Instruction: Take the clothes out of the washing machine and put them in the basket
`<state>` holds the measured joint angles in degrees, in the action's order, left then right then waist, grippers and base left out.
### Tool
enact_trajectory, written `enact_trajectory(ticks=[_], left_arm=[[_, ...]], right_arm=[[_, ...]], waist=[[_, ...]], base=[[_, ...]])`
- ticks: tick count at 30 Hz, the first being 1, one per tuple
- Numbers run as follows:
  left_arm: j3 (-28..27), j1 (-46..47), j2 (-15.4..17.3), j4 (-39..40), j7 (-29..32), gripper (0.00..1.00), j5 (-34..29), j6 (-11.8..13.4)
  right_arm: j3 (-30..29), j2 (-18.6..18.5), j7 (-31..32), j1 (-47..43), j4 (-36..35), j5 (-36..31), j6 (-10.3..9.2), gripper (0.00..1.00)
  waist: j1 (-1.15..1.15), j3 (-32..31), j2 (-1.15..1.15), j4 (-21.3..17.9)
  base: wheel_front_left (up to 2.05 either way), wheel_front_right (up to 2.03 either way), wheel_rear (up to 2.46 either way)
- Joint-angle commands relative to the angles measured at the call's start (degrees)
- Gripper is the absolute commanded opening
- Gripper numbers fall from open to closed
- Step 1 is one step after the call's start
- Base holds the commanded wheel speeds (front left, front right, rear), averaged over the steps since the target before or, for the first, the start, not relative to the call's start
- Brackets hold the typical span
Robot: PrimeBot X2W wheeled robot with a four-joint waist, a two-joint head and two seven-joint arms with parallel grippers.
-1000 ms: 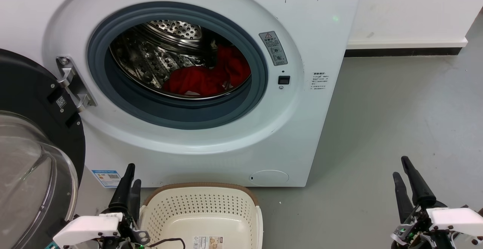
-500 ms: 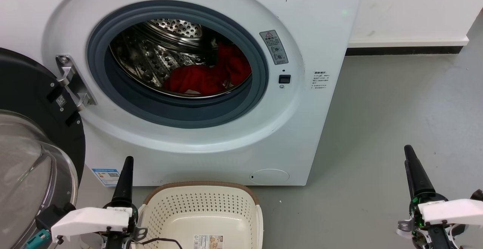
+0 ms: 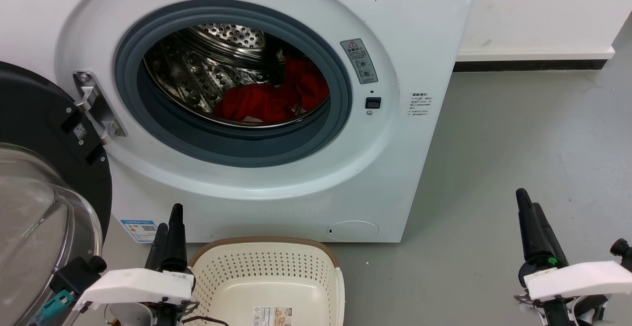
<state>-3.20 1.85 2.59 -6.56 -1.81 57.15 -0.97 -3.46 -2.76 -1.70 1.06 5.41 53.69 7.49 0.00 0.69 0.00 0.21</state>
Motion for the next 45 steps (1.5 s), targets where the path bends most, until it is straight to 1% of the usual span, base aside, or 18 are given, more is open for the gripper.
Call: enact_trajectory(ticks=[1, 8, 19, 29, 45], left_arm=[[0.3, 0.3, 0.2, 1.5, -0.7, 1.0, -2.4, 0.4], [0.9, -0.5, 0.2, 2.8, -2.1, 1.0, -8.6, 1.4], [1.2, -1.9, 0.3, 4.5, -4.1, 1.0, -17.3, 2.1], [2.1, -2.8, 0.3, 5.8, -5.8, 1.0, -24.7, 2.4], [2.9, -4.0, 0.7, 7.5, -8.1, 1.0, -34.3, 3.6]], right_arm=[[0.1, -0.2, -0.7, 0.4, -1.4, -2.5, 0.0, 1.0], [0.7, -0.2, -2.2, -0.5, -2.5, -9.3, 0.0, 1.0], [1.4, -0.2, -4.2, -1.7, -4.5, -18.7, 0.0, 1.0], [1.7, -0.2, -5.9, -2.6, -6.1, -26.2, 0.0, 1.0], [1.3, -0.2, -8.1, -3.7, -8.3, -36.3, 0.0, 1.0]], waist=[[0.0, 0.0, 0.0, 0.0], [0.0, -0.1, 0.0, 0.0], [0.0, -0.3, 0.0, 0.1], [0.0, -0.4, 0.0, 0.1], [0.0, -0.1, 0.0, 0.1]], base=[[0.0, 0.0, 0.0], [0.0, 0.0, 0.0], [0.0, 0.0, 0.0], [0.0, 0.0, 0.0], [0.0, 0.0, 0.0]])
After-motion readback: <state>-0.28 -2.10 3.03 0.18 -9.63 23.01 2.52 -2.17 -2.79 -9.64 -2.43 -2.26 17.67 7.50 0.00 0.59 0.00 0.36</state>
